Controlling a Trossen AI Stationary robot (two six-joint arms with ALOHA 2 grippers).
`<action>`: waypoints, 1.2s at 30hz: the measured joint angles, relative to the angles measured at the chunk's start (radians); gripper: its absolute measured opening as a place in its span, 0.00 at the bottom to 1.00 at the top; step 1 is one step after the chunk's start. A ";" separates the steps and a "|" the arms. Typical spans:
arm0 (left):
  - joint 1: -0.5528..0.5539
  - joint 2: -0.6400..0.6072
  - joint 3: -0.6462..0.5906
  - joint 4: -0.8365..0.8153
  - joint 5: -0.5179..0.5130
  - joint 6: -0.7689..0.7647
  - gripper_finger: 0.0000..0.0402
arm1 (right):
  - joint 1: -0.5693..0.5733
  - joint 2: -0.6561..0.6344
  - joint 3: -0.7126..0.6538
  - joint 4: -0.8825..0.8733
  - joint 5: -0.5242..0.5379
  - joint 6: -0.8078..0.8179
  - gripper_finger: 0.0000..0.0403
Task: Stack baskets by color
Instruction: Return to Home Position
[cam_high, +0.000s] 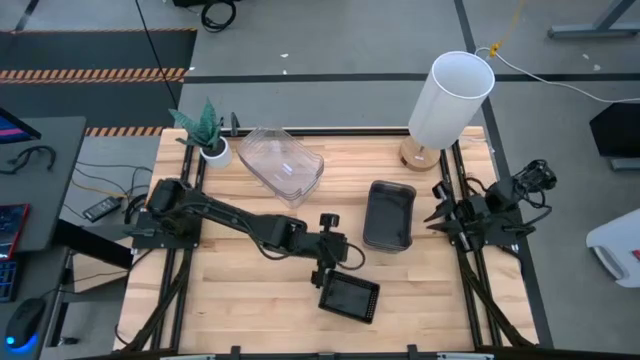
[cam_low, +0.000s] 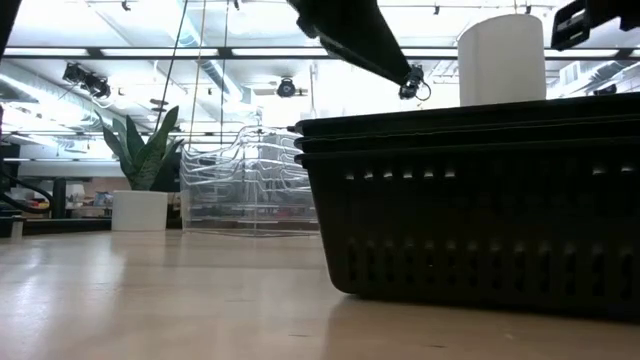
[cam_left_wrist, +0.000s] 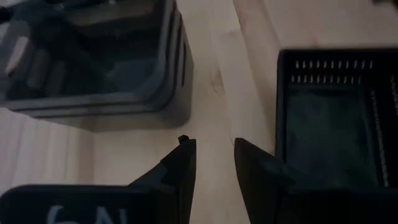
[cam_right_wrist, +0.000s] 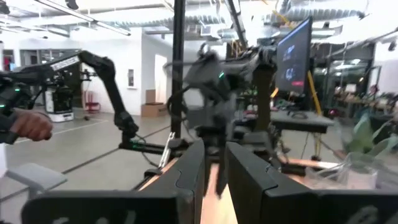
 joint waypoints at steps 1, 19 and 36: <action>0.006 -0.012 -0.026 0.037 0.008 0.000 0.29 | 0.000 0.002 -0.011 0.005 -0.005 0.011 0.18; 0.116 -0.494 -0.714 0.695 0.049 -0.075 0.29 | -0.032 0.002 -0.201 0.168 0.027 0.105 0.18; 0.134 -0.899 -1.168 0.970 -0.033 -0.163 0.29 | -0.035 0.003 -0.202 0.159 0.149 0.133 0.18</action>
